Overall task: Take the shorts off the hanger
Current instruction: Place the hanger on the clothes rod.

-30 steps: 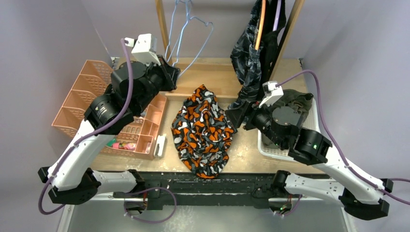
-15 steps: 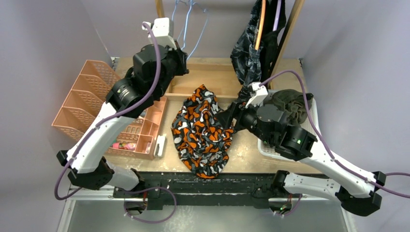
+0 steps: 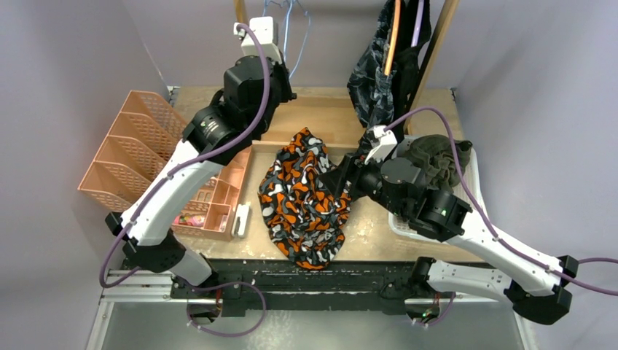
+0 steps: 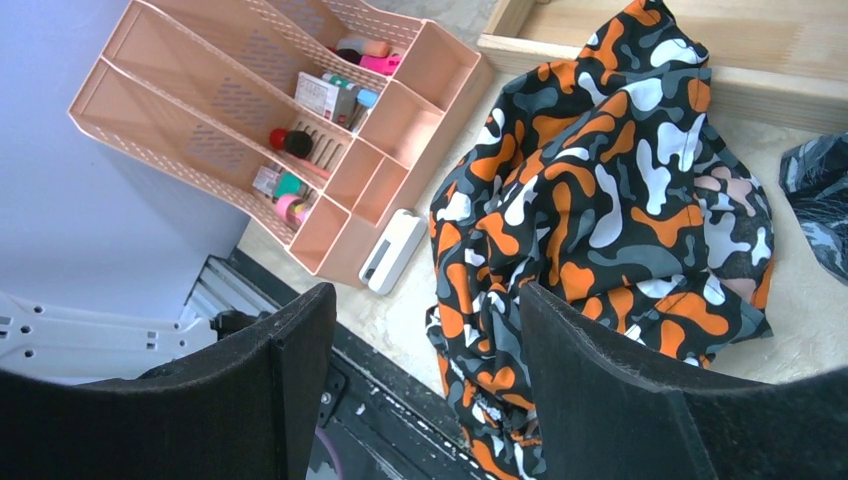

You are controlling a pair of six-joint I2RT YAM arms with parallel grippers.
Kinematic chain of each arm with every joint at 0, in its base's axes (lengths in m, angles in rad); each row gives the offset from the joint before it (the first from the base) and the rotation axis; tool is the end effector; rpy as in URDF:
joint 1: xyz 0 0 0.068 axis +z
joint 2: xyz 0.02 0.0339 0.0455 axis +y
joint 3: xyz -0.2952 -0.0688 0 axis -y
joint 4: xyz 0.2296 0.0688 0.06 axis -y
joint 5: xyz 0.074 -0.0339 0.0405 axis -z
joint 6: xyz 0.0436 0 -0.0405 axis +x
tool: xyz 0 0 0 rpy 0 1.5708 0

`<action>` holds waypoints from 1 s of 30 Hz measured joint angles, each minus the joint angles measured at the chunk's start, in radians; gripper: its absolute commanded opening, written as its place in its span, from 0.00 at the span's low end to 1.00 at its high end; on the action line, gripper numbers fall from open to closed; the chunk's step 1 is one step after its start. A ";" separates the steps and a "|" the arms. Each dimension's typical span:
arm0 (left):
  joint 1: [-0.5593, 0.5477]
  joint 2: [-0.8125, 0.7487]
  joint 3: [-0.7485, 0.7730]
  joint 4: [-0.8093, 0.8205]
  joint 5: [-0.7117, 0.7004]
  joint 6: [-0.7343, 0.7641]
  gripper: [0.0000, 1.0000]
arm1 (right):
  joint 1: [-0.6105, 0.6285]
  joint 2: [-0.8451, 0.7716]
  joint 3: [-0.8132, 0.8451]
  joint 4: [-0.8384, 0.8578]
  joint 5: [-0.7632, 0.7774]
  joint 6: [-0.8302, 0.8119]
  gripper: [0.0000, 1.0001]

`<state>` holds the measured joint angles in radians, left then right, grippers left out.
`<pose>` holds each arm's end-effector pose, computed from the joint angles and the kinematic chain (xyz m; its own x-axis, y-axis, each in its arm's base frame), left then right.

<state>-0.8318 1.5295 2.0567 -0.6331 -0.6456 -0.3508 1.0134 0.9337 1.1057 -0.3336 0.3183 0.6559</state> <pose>0.2109 -0.1924 0.5643 -0.1313 -0.2635 -0.9557 0.1515 0.9474 -0.2820 0.1038 0.1407 0.4306 -0.4594 0.3581 -0.8129 -0.4574 0.6892 0.5620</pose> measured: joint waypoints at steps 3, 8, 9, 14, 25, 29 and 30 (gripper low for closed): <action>0.007 0.024 0.012 0.003 -0.014 0.005 0.00 | 0.000 0.000 -0.008 0.002 -0.003 0.003 0.69; 0.039 0.076 0.048 0.002 -0.013 0.003 0.00 | 0.000 0.000 -0.019 0.002 -0.008 0.010 0.69; 0.048 0.080 0.048 -0.001 -0.013 0.003 0.00 | 0.000 0.000 -0.019 0.002 -0.008 0.012 0.69; 0.129 0.084 0.047 0.000 0.018 -0.035 0.00 | 0.000 -0.001 -0.020 0.003 -0.019 0.019 0.69; 0.164 0.074 0.006 0.000 0.171 -0.062 0.00 | 0.000 -0.014 -0.030 -0.002 -0.022 0.040 0.69; 0.164 0.072 -0.003 0.005 0.200 -0.077 0.00 | 0.000 -0.013 -0.030 -0.002 -0.022 0.042 0.69; 0.164 0.069 -0.015 0.009 0.205 -0.080 0.00 | 0.000 -0.013 -0.030 -0.002 -0.022 0.042 0.69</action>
<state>-0.6682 1.5990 2.0418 -0.6239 -0.4404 -0.4309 1.0134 0.9203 1.0756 -0.3355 0.2962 0.6975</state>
